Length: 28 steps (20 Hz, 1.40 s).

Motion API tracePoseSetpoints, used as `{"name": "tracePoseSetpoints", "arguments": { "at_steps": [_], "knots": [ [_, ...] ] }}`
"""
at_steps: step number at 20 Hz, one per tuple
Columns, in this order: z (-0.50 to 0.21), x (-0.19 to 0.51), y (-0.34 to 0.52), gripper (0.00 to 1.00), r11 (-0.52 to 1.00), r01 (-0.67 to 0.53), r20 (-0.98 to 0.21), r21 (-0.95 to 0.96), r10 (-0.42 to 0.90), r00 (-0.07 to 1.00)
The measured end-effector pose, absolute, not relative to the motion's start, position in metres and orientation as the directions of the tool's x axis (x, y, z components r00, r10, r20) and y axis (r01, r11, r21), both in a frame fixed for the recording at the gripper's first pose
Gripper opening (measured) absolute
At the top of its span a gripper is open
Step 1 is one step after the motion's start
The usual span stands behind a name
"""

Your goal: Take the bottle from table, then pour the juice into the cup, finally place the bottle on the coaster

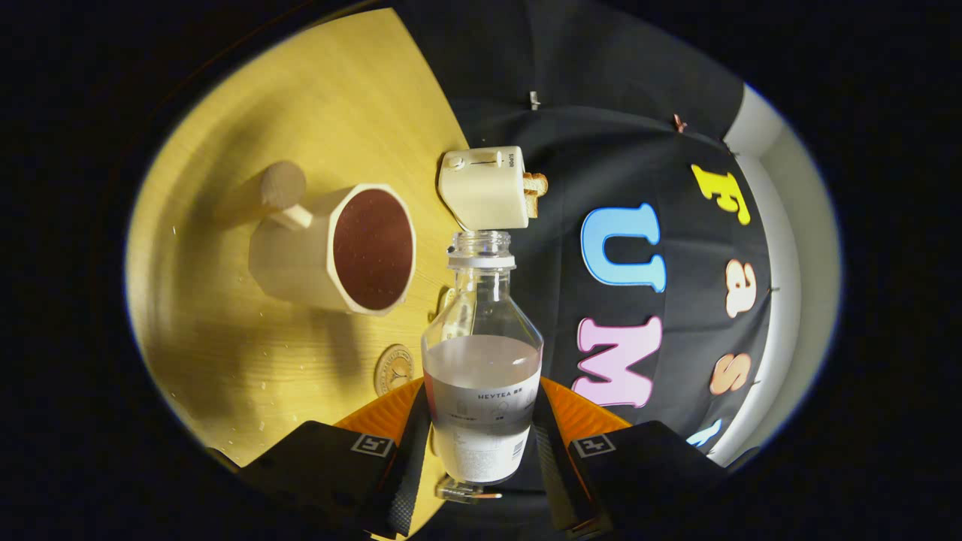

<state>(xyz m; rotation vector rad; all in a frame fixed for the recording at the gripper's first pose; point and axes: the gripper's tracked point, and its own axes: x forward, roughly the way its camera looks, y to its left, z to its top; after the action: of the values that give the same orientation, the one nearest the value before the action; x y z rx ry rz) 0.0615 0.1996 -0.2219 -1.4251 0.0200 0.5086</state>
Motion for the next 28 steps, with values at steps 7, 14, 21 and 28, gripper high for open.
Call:
{"name": "tracePoseSetpoints", "arguments": {
  "at_steps": [7, 14, 21, 28],
  "knots": [
    [-0.219, 0.043, 0.216, 0.71, 0.483, -0.529, -0.343, -0.698, 0.423, 0.839],
    [-0.179, 0.049, 0.217, 0.71, 0.795, -0.525, -0.256, -0.303, 0.462, 0.849],
    [-0.132, 0.100, 0.181, 0.72, 0.921, -0.386, -0.162, -0.058, 0.373, 0.914],
    [-0.162, 0.163, 0.162, 0.72, 0.948, -0.316, -0.139, 0.044, 0.319, 0.937]
  ]
}}
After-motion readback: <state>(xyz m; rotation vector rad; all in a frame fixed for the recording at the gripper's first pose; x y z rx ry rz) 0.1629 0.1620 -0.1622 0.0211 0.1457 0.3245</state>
